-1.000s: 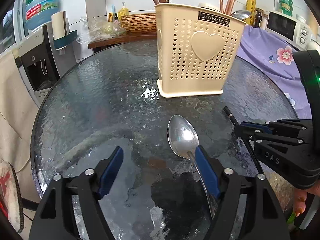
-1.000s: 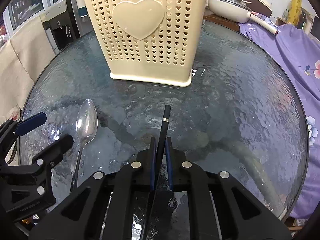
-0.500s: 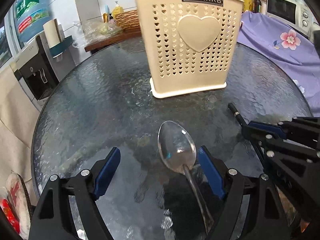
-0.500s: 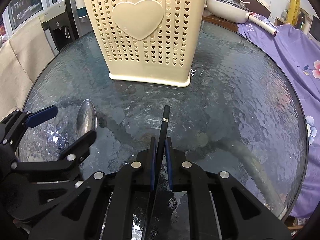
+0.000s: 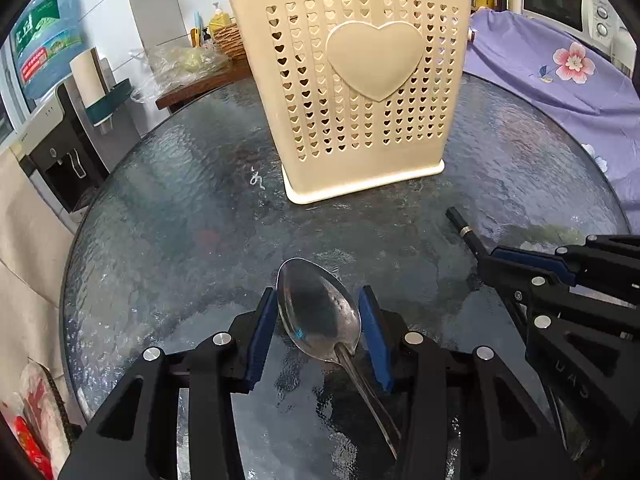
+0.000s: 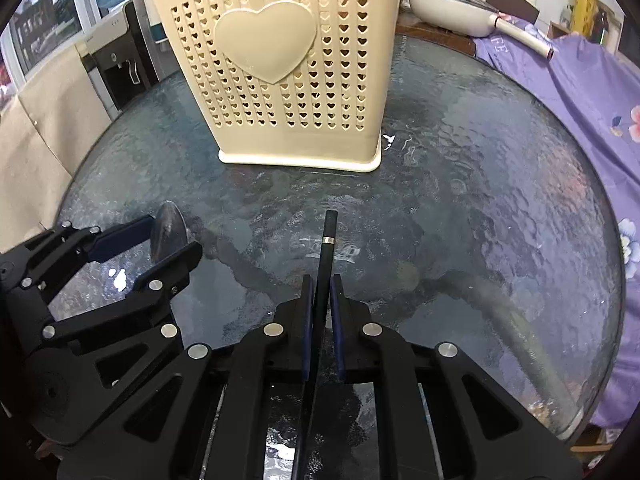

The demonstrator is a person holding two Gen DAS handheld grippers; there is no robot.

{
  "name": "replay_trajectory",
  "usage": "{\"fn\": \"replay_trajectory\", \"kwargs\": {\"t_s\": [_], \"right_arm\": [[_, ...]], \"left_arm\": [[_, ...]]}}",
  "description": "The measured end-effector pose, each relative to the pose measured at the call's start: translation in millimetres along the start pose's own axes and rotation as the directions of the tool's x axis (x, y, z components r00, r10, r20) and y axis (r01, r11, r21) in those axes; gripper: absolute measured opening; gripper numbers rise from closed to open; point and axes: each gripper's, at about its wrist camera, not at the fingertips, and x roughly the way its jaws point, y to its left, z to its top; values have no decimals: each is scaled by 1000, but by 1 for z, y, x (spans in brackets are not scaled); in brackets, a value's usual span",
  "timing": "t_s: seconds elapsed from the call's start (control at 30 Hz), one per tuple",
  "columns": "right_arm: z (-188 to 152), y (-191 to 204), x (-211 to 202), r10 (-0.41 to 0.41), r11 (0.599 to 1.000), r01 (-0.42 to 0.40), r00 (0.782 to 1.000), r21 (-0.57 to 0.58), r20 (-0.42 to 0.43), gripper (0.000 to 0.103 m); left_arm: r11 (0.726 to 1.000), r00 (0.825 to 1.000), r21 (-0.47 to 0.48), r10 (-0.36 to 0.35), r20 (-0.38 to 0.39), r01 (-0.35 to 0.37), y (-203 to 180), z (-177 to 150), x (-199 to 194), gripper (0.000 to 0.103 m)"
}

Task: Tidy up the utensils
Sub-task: 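Lift the black chopstick and metal spoon and carry them over the holder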

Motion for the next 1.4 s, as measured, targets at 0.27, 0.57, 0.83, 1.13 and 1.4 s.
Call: {"fn": "replay_trajectory", "kwargs": {"t_s": [0.27,0.57,0.83,1.13,1.4], "right_arm": [[1,-1,-10,49,999,-49,998,10,44,8],[6,-6,-37,110,993,-116,983,34,146,8],[10,-10,-69,154,985,-167,959,35,237,8],[12,-17,-106,207,973,-227,931,35,301,8],[18,-21,-142,246,965,-262,900,-4,359,8]], "left_arm": [[998,998,-43,-46,48,48,12,4,-12,41],[992,986,-54,-102,130,110,21,9,-37,39],[990,970,-33,-130,205,140,20,15,-64,37],[986,952,-12,-155,263,163,20,19,-89,36],[985,938,11,-166,305,171,24,26,-109,34]]}}
